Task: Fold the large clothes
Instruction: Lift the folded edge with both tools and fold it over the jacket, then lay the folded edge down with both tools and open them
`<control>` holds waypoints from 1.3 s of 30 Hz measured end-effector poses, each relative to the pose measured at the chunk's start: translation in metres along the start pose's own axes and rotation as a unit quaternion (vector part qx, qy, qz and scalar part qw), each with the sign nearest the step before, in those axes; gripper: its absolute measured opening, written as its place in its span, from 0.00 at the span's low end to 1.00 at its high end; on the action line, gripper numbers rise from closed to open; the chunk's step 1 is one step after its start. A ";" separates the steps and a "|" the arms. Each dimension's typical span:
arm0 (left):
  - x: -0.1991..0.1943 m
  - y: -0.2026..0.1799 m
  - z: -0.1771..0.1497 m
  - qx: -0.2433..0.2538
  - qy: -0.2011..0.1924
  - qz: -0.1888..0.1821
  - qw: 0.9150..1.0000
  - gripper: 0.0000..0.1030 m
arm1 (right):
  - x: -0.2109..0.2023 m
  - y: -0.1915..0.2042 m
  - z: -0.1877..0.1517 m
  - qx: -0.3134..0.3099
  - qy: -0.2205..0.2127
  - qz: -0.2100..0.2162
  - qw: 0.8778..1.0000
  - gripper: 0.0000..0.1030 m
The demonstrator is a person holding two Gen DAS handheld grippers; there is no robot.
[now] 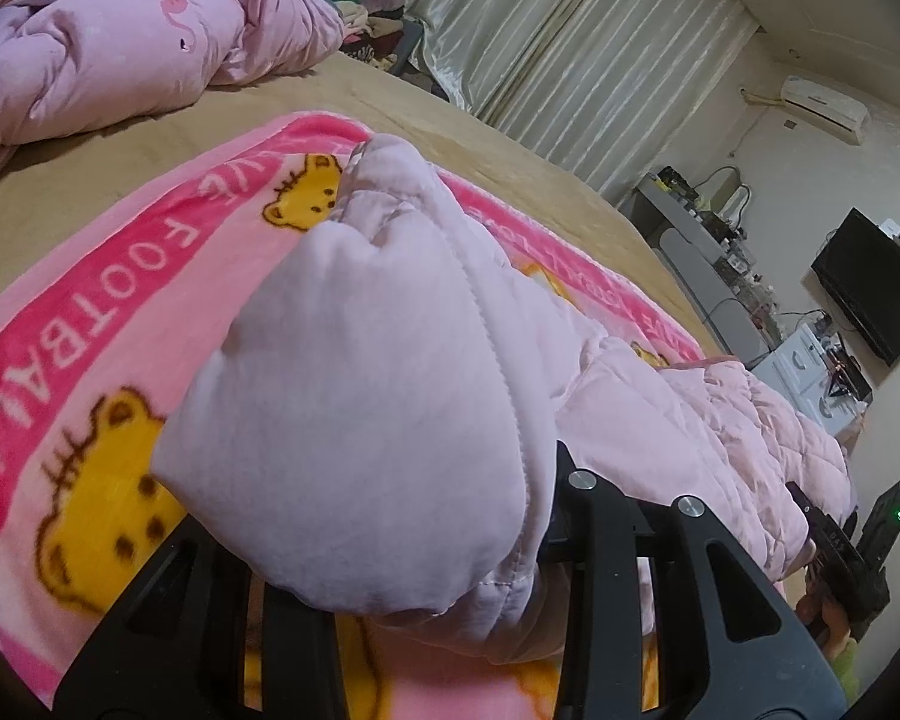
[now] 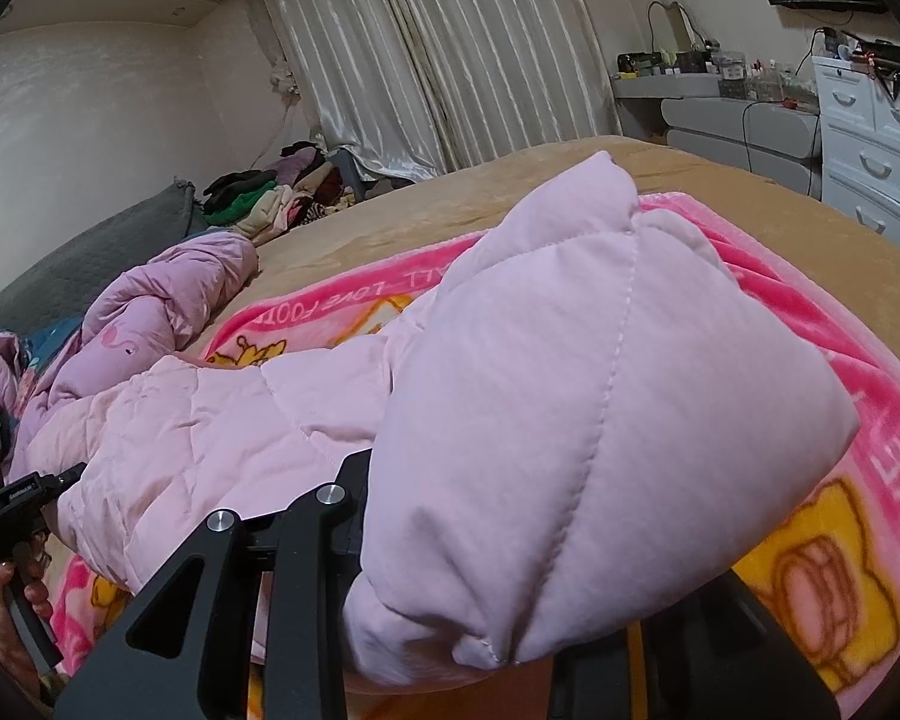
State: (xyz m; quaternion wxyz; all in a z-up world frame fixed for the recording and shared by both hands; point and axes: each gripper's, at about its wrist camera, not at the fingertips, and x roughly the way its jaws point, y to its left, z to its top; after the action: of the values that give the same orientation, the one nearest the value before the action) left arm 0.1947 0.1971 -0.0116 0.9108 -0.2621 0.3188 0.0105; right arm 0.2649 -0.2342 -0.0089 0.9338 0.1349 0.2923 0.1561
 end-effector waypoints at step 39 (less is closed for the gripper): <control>-0.071 0.043 -0.093 -0.028 0.023 0.068 0.997 0.86 | -0.082 -0.064 -0.088 0.150 0.059 -0.026 0.987 0.94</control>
State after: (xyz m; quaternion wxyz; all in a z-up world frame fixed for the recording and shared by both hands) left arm 0.0761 0.1998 -0.0518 0.8925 -0.2658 0.3567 0.0751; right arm 0.1623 -0.3092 -0.0592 0.8877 0.2562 0.3708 0.0941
